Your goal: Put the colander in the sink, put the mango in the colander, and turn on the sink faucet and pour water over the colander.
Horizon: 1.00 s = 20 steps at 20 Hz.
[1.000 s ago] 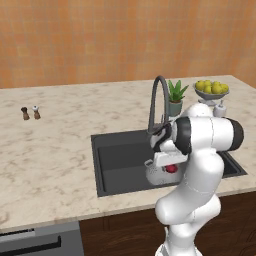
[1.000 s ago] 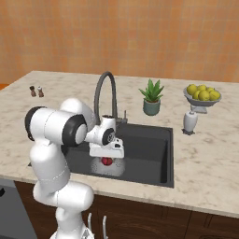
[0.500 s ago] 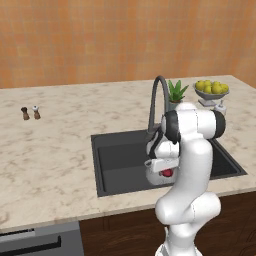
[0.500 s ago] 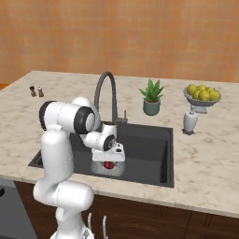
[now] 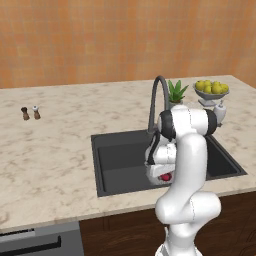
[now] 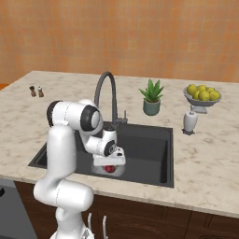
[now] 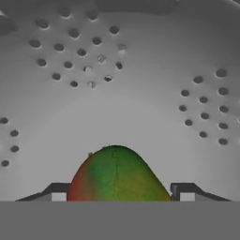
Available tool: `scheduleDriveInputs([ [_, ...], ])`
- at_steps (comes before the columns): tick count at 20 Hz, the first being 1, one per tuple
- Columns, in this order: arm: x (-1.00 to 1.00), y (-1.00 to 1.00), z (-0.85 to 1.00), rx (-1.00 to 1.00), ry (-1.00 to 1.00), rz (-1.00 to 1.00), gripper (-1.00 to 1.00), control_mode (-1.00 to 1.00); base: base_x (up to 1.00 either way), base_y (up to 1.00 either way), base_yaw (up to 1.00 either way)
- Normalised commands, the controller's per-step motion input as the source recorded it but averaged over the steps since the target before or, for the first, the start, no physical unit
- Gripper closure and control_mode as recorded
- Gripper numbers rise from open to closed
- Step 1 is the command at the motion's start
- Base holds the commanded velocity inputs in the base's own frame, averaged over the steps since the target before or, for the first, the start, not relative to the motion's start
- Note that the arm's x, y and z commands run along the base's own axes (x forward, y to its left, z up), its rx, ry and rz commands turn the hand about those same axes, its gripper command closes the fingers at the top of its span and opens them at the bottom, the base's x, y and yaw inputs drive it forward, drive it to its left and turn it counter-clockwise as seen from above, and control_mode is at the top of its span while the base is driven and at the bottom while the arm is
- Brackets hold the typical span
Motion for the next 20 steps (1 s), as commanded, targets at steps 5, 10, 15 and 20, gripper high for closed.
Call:
scheduleDriveInputs([
  [5, 0.04, 0.01, -0.22, 0.0, 0.0, 0.06, 1.0, -1.0, 0.0, 0.0, 0.0],
  [10, 0.02, 0.04, -0.05, 0.0, 0.0, 0.03, 1.0, -1.0, 0.0, 0.0, 0.0],
  [15, 0.0, 0.01, 0.0, 0.0, 0.0, 0.0, -1.0, -1.0, 0.0, 0.0, 0.0],
  [20, -0.07, 0.0, 0.1, 0.0, 0.0, 0.0, -1.0, -1.0, 0.0, 0.0, 0.0],
])
